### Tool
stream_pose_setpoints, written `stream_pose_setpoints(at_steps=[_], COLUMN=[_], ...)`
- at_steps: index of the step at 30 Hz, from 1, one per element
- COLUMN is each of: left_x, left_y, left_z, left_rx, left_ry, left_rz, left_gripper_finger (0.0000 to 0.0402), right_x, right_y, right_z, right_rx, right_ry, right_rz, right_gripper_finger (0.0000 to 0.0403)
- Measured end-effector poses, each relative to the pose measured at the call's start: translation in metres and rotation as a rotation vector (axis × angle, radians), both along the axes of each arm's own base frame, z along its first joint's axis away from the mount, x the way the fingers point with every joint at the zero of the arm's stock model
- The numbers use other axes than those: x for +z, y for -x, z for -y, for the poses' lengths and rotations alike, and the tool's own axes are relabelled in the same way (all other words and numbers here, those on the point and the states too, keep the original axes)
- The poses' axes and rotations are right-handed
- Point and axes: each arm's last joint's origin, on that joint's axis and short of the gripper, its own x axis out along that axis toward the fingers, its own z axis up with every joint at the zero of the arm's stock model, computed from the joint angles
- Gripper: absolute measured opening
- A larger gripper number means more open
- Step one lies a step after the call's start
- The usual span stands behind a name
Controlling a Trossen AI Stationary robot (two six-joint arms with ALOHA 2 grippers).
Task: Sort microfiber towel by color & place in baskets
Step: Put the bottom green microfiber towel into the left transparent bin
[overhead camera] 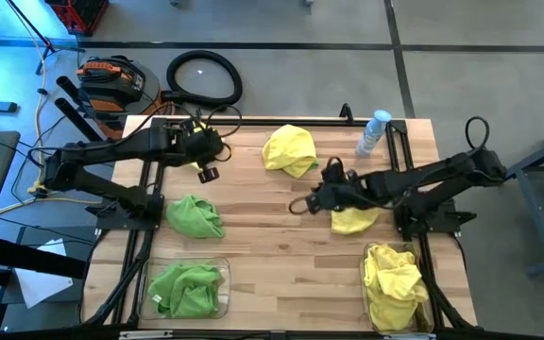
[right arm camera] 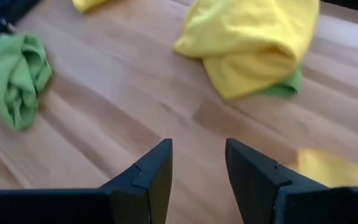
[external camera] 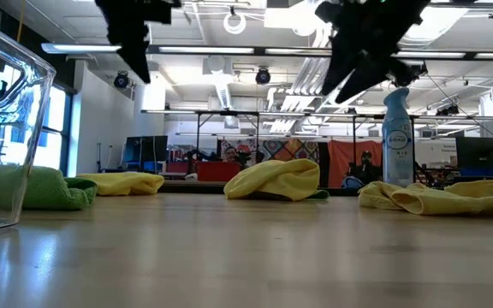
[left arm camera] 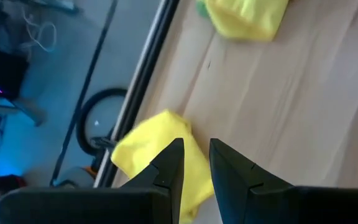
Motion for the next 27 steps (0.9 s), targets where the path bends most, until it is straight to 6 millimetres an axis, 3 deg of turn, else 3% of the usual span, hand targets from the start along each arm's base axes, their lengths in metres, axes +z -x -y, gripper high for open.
stream_pose_setpoints(at_steps=[5,10,19,27], left_x=[-0.031,-0.050,-0.053,-0.055], left_y=[0.007,0.012,0.017,0.025], left_z=[-0.016,-0.024,-0.032,-0.019], left_rx=[0.039,0.015,0.141,0.368], left_ry=[0.069,0.183,0.268,0.395], left_rz=[-0.048,0.031,0.120,0.160], left_gripper_finger=[0.0063,0.0078,0.0138,0.0144], right_x=[-0.007,-0.007,-0.007,-0.013], right_y=[-0.010,-0.011,-0.010,-0.003], right_z=[0.031,0.050,0.062,0.061], right_rx=[0.036,0.047,0.073,0.240], right_ry=[-0.028,-0.056,-0.066,-0.019], right_rz=[0.067,0.064,0.044,-0.119], right_gripper_finger=[0.0144,0.0144,0.0144,0.0144])
